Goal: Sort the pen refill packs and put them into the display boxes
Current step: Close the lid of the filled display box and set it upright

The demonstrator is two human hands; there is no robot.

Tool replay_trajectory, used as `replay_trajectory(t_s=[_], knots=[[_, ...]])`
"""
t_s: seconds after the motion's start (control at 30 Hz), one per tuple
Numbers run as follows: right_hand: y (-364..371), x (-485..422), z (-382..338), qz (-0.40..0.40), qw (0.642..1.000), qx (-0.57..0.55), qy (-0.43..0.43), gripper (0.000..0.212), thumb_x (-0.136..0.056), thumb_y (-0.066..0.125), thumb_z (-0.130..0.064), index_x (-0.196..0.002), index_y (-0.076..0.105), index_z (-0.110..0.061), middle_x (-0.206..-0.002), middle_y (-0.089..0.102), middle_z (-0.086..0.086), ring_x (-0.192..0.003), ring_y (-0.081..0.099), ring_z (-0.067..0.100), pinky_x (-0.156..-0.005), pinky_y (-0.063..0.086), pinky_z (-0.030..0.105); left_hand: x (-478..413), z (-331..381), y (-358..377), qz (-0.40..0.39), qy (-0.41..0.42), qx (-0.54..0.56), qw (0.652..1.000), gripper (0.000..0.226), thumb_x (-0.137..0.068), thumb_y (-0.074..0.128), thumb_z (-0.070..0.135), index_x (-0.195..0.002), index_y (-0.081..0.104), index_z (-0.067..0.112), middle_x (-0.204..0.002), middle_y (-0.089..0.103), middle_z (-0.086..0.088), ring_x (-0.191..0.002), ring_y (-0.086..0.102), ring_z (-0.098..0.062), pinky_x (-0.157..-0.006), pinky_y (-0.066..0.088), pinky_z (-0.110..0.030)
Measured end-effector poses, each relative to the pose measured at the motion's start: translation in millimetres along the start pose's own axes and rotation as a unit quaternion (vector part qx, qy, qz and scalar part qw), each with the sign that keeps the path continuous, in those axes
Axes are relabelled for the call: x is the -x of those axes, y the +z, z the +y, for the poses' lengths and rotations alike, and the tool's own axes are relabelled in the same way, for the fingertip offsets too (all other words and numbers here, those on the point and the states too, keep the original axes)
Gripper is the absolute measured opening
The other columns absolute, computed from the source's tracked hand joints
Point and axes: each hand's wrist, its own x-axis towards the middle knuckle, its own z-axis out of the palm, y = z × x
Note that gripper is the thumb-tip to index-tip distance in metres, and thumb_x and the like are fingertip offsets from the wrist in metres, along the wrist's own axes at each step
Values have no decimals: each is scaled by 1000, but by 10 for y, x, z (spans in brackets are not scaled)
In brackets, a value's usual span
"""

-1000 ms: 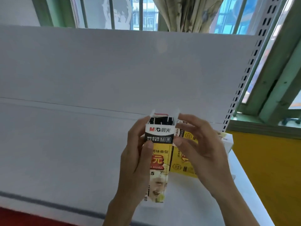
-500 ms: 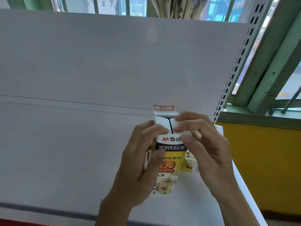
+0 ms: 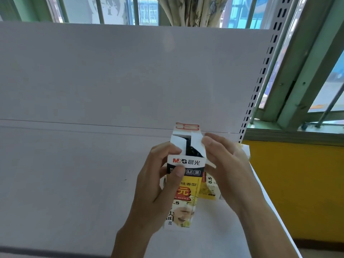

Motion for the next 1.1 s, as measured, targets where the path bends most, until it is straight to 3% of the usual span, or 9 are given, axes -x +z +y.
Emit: replay_trajectory(t_s=[0.1,0.2,0.3,0.37,0.53,0.67,0.8,0.93,1.1], knots=[[14,-32,-73,-78,995,-57,-4,53,-71,61,-26,-121,54,-10,-100,71,4,-88,68,15,-66,53,21,6,-10,8,3,4,-11,1000,19,-85,45,59,-104,45,58,-100,59,10,-84,64,-5,-60,50,-14],[0,-52,-122,-86,991,-45,-95,51,-73,59,-11,-123,52,-18,-102,71,5,-94,67,21,-75,55,30,10,-13,15,2,14,-24,1000,21,-87,44,57,-107,43,59,-99,58,11,-83,63,-2,-61,49,-11],[29,-20,-169,-78,977,4,-197,42,-75,56,0,-109,58,-23,-98,71,5,-95,66,22,-78,56,36,17,-25,16,6,18,-52,998,25,-87,44,57,-111,41,61,-102,59,15,-87,63,-1,-64,49,-11],[54,16,-172,-75,963,57,-253,37,-75,57,4,-100,62,-22,-94,71,1,-93,66,18,-75,56,31,17,-26,22,20,18,-56,998,30,-85,46,58,-114,39,63,-108,59,20,-93,63,-4,-68,51,-14],[103,104,-168,-115,949,86,-280,24,-74,58,-19,-93,71,-21,-100,67,-3,-99,63,16,-71,53,22,13,-5,38,54,-25,-16,998,59,-76,60,56,-123,27,67,-117,61,14,-100,65,-12,-76,56,-29],[102,121,-176,-91,956,86,-265,13,-78,62,-21,-84,73,-20,-95,70,-4,-94,65,13,-67,54,20,11,-20,59,44,-14,-51,998,65,-79,55,33,-139,34,18,-120,44,45,-100,62,-1,-72,53,-15],[131,148,-215,-82,967,55,-235,9,-79,64,-14,-80,73,-12,-86,72,-1,-83,68,11,-63,54,19,19,2,44,53,-29,-29,998,55,-77,55,40,-118,31,68,-117,59,21,-100,64,-6,-72,53,-17],[188,137,-244,-17,972,81,-220,15,-80,60,-31,-85,70,-20,-88,73,-5,-84,68,10,-68,55,21,17,13,55,44,-17,-34,998,48,-78,55,38,-113,35,65,-116,55,33,-102,64,-8,-74,56,-24],[180,152,-253,96,955,139,-244,15,-70,73,-41,-79,70,-29,-82,69,-6,-76,63,5,-63,49,13,29,3,44,34,-24,-43,998,45,-78,53,40,-111,38,67,-113,60,26,-100,63,-4,-70,54,-17]])
